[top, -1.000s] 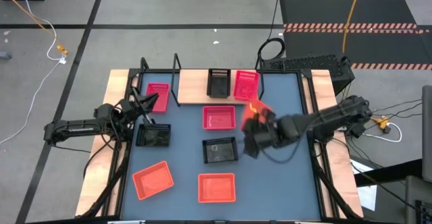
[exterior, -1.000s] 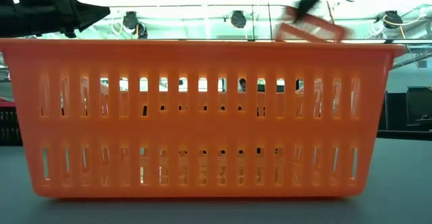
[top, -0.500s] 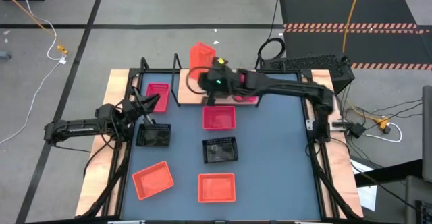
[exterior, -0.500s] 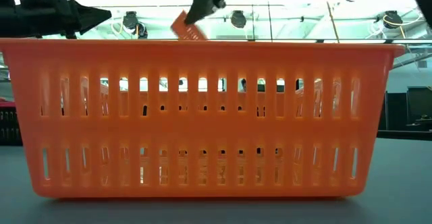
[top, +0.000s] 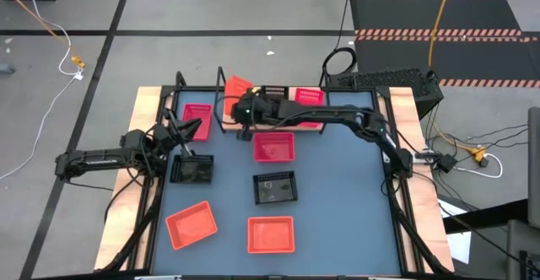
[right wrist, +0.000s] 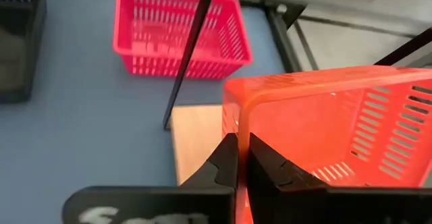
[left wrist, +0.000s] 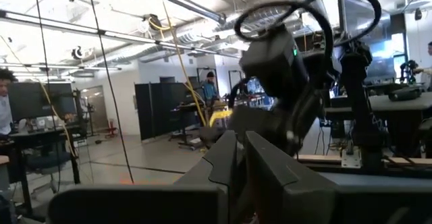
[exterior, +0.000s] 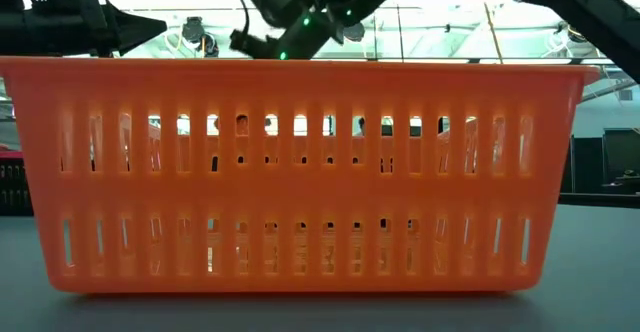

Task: Stack baskets on shelf by color
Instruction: Put the bottom right orange bin on the shelf, then stack the right red bin on top of the red bin on the shelf

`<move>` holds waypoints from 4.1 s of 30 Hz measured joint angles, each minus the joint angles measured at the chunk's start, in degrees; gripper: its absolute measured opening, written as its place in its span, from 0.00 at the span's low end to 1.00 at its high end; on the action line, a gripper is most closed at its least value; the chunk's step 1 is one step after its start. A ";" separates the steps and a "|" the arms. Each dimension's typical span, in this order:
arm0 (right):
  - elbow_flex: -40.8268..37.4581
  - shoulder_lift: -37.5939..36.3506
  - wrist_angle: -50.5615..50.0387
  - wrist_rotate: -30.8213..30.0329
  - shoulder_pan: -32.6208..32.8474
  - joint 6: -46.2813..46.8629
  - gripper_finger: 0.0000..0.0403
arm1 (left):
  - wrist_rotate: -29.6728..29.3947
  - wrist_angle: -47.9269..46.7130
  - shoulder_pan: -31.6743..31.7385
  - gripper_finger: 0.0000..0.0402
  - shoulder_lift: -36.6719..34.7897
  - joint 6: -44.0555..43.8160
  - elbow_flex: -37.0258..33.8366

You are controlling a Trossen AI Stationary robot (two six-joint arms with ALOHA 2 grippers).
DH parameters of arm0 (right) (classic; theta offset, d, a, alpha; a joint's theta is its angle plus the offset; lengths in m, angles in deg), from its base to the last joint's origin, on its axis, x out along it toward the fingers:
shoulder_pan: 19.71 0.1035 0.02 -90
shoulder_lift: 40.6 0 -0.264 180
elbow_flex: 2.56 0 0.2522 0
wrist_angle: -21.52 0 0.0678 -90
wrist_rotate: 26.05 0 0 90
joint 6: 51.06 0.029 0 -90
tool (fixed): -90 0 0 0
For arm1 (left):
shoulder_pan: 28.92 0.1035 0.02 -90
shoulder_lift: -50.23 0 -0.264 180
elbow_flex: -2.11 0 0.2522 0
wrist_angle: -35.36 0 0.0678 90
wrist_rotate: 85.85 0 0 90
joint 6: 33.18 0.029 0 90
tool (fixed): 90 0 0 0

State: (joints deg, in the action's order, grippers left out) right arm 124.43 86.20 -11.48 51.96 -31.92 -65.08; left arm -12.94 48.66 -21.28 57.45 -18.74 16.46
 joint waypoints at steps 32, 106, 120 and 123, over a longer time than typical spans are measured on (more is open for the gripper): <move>-2.58 0.79 -2.12 -0.15 -0.11 4.46 0.17 | 0.00 -0.41 0.00 0.09 0.02 0.79 0.00; -19.85 -20.97 -11.74 -2.73 -2.50 -7.65 0.29 | -1.01 -0.91 0.20 0.09 3.76 1.96 0.02; -55.85 -44.81 13.36 9.55 4.68 4.07 0.29 | 1.15 0.53 0.10 0.09 3.76 -0.46 -0.01; -65.42 -49.03 25.53 9.55 5.89 4.34 0.29 | 1.39 1.73 0.11 0.09 3.98 1.13 0.00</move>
State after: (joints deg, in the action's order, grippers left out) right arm 59.01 37.17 14.05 61.51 -26.03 -60.74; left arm -11.54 50.39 -21.17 61.44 -17.61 16.46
